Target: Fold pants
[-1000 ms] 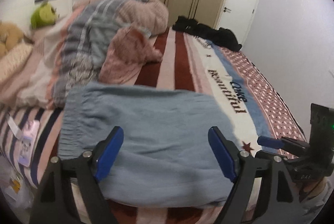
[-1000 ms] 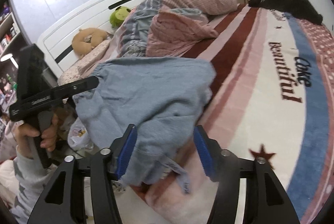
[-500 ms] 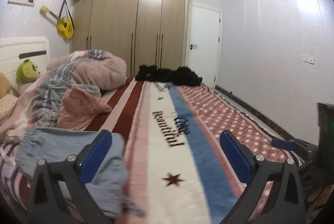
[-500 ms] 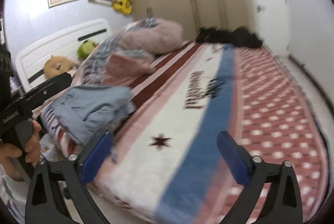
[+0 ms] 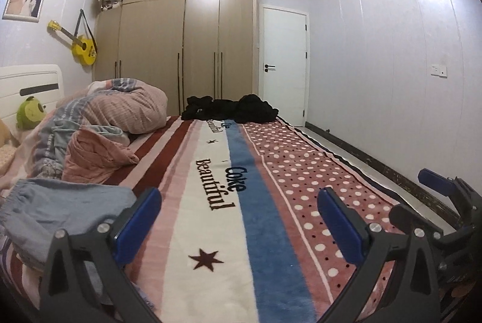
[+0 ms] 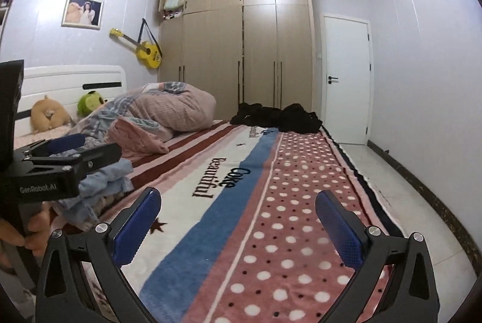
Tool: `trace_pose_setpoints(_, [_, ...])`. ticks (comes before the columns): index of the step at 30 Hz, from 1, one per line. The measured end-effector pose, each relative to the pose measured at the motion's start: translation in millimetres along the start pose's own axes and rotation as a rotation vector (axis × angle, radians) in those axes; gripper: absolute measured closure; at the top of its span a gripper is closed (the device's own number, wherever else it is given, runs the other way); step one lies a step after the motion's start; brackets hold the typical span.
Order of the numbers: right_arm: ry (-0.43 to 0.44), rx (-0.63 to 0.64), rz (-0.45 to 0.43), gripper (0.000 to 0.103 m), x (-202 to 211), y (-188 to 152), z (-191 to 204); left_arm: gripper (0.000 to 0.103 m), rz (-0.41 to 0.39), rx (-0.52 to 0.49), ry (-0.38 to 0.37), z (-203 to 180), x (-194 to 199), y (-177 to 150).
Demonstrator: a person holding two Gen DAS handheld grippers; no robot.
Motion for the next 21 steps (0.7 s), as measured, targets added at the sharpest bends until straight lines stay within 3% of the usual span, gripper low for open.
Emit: trace_pose_setpoints(21, [-0.023,-0.015,0.004,0.001,3.9,-9.7,2.1,0.001,0.003,0.018,-0.002,-1.4,-5.2,-3.9])
Point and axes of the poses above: each gripper's, at about its wrist camera, not at the fingertips, and x roughly against the way its jaws point, z to its left, y to its top, the point moved 1 cm from there along -x, roughly the way its jaws point, and after that the axes turned 2 degrees about z, right-handed, at the moved point
